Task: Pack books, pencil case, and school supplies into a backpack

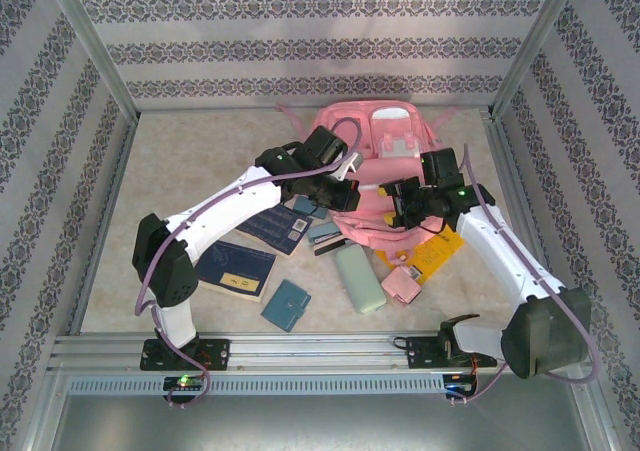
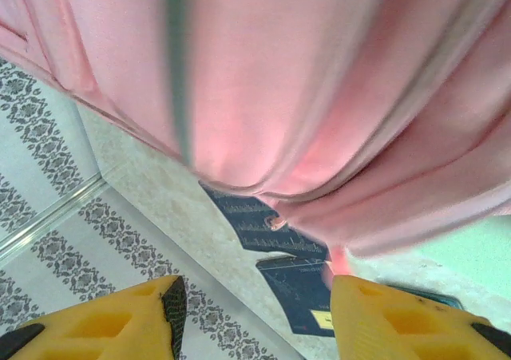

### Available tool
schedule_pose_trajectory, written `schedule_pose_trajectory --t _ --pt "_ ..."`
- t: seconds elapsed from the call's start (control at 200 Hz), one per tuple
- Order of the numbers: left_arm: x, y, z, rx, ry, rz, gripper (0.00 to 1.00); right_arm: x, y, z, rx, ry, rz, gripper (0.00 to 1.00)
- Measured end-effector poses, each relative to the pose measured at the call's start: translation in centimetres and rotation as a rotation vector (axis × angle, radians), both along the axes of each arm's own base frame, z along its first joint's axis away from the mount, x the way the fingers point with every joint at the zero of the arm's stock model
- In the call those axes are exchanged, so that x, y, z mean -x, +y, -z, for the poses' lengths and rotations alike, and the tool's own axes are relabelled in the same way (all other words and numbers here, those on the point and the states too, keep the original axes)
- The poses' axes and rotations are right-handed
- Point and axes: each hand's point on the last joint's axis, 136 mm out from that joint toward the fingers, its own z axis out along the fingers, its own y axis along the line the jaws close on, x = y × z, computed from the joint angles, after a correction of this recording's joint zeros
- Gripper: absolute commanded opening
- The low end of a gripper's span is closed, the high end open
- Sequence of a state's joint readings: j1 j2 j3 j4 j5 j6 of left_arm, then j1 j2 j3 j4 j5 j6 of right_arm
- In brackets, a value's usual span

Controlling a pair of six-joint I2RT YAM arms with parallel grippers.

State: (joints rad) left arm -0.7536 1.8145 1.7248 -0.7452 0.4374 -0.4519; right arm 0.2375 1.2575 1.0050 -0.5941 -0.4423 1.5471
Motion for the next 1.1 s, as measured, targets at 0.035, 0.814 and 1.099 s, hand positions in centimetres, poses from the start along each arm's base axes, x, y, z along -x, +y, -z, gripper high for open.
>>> schedule_pose_trajectory --t 0.035,0.814,1.099 --pt "0.0 0.0 -0.1 0.002 -0.002 0.000 0.00 -0.1 -0.1 0.1 0.005 0.002 0.003 0.52" --pt "1.8 2.9 7.6 -0.163 0.071 -0.013 0.44 2.8 -1.4 3.6 0.240 0.053 -0.231 0.53" --pt "1.5 5.2 7.6 -0.173 0.053 -0.061 0.43 5.6 -1.4 5.6 0.146 0.170 -0.051 0.53"
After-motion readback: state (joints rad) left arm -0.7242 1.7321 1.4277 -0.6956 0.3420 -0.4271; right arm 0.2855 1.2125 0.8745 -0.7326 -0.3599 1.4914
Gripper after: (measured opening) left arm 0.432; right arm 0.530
